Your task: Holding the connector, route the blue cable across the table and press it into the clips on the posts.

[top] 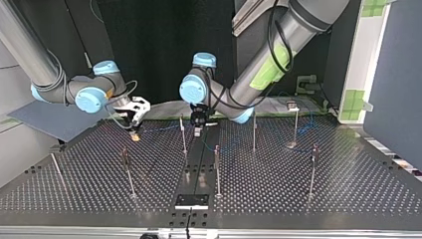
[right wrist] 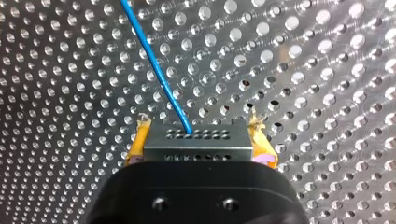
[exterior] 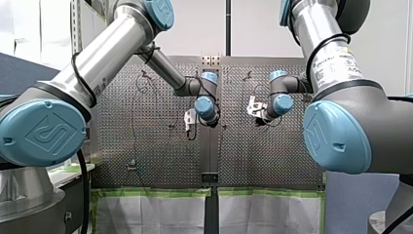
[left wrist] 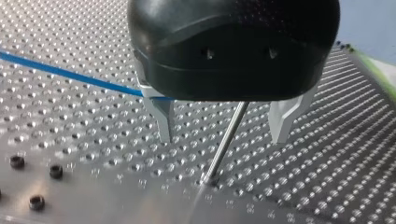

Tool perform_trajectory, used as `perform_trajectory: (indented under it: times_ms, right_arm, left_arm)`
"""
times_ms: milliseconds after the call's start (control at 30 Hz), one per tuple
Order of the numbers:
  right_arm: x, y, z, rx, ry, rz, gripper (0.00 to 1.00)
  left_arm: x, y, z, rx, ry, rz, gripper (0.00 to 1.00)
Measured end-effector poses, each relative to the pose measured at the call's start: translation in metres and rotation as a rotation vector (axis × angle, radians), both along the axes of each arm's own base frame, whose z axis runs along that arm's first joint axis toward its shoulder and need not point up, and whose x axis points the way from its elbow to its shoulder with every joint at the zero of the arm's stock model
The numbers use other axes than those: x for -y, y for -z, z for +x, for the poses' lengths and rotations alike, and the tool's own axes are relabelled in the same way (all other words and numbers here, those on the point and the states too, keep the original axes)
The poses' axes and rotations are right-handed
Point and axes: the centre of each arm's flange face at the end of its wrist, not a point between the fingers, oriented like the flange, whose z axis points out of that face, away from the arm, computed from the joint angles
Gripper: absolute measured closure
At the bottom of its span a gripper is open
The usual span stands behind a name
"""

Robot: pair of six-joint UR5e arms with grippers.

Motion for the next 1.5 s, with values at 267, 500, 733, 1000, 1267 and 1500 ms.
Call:
perform_trajectory:
  times_ms: [267, 500, 733, 1000, 1267, 1500]
  right_arm:
    - [0.004, 0.001, -0.011, -0.004, 0.017, 0.019, 1.00]
    - [0.006, 0.002, -0.020, -0.013, 0.031, 0.033, 1.00]
    - [0.012, -0.001, -0.032, -0.017, 0.049, 0.033, 1.00]
    - [0.016, -0.022, -0.047, -0.006, 0.072, 0.012, 1.00]
    - [0.016, -0.024, -0.054, -0.020, 0.076, 0.018, 1.00]
    - [0.015, -0.023, -0.052, -0.021, 0.065, 0.018, 1.00]
  left_arm:
    - [0.019, -0.019, -0.038, -0.016, 0.028, 0.052, 0.00]
    - [0.045, -0.022, -0.062, 0.013, 0.042, 0.034, 0.00]
    - [0.076, -0.027, -0.079, 0.049, 0.079, -0.035, 0.00]
    - [0.111, -0.006, -0.097, 0.013, 0.070, 0.000, 0.00]
    - [0.123, 0.016, -0.096, -0.032, 0.039, 0.029, 0.00]
    - [0.130, 0.034, -0.082, -0.040, 0.004, 0.034, 0.00]
